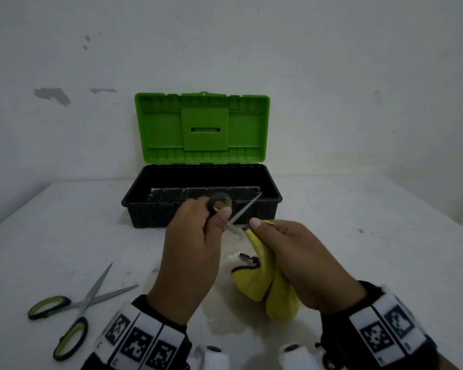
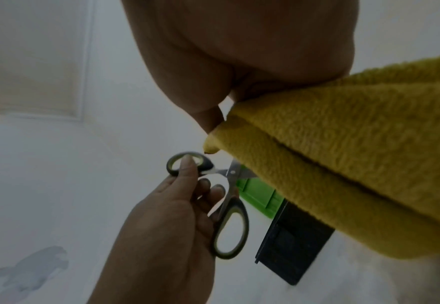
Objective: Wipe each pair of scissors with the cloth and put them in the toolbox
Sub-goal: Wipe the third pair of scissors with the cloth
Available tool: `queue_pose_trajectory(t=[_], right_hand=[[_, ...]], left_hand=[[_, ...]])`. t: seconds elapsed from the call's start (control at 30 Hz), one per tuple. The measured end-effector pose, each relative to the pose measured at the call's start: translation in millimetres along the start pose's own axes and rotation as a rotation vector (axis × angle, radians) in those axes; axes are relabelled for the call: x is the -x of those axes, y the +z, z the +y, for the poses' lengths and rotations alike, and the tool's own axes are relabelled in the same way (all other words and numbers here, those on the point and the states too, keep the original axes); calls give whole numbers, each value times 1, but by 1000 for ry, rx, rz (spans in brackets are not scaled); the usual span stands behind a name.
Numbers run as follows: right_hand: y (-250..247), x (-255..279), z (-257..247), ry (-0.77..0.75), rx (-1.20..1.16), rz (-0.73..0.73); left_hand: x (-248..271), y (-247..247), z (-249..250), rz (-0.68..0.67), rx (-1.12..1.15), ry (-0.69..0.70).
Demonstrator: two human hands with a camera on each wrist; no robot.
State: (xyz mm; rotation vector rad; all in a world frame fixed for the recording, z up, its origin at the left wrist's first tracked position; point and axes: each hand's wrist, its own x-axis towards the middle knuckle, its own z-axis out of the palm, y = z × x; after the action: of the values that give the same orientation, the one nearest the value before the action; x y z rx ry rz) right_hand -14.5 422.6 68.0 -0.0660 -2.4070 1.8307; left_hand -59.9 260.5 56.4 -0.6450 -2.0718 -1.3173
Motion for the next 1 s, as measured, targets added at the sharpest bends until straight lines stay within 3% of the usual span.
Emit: queue_pose_trajectory(t=[0.2, 0.37, 0.47, 0.67, 0.83, 0.93, 1.0], right_hand=[[14, -11, 2, 309, -372, -122], [10, -15, 6, 322, -417, -100], [7, -14, 9, 266, -382, -92], [-3, -8, 13, 78, -135, -75], [-10, -3, 17, -80, 154, -85], [-11, -2, 17, -157, 226, -124], [-11, -2, 20, -180, 204, -144]], left_hand=[[7, 0, -4, -154, -136, 205], [8, -6, -1, -161, -406, 390], [10, -7, -1, -194, -489, 424], [17, -20, -8, -387, -172, 150], [10, -30, -5, -234, -116, -120], [5, -31, -2, -340, -145, -331], [4, -30, -1, -428, -134, -399]])
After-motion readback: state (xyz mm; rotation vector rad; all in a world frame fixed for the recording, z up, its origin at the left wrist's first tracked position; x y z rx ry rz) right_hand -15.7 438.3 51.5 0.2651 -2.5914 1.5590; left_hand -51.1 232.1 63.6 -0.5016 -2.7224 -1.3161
